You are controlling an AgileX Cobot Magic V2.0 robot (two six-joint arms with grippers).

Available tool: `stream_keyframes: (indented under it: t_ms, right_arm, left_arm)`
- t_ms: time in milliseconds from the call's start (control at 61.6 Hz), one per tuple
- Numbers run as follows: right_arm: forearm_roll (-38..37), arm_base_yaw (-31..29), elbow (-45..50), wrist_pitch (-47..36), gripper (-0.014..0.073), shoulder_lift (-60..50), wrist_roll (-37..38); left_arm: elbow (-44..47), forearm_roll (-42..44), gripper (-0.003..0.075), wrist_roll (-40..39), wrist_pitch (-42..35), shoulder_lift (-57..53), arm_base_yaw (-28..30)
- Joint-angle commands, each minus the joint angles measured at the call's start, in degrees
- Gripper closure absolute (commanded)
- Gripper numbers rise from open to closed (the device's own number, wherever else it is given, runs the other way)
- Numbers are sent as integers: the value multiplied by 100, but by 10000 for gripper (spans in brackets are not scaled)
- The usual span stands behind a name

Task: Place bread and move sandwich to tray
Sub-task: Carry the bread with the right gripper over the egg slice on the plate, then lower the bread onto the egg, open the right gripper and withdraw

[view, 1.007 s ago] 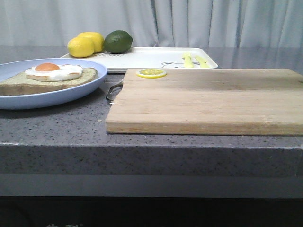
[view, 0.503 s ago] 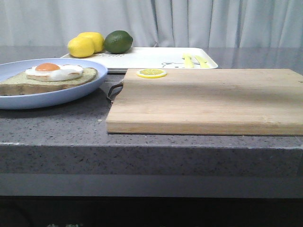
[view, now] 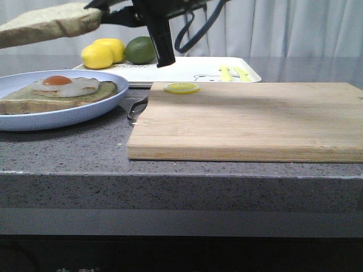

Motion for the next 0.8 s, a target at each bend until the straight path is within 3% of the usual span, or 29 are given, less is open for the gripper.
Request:
stream_keyframes:
  t_ms: [0, 780]
  right_arm:
    - [326, -3, -222, 257, 662, -206, -59]
    - [190, -10, -222, -3, 662, 166, -65]
  left_arm:
    - [-165, -21, 251, -16, -459, 41, 19]
    - [-165, -21, 251, -16, -439, 41, 19]
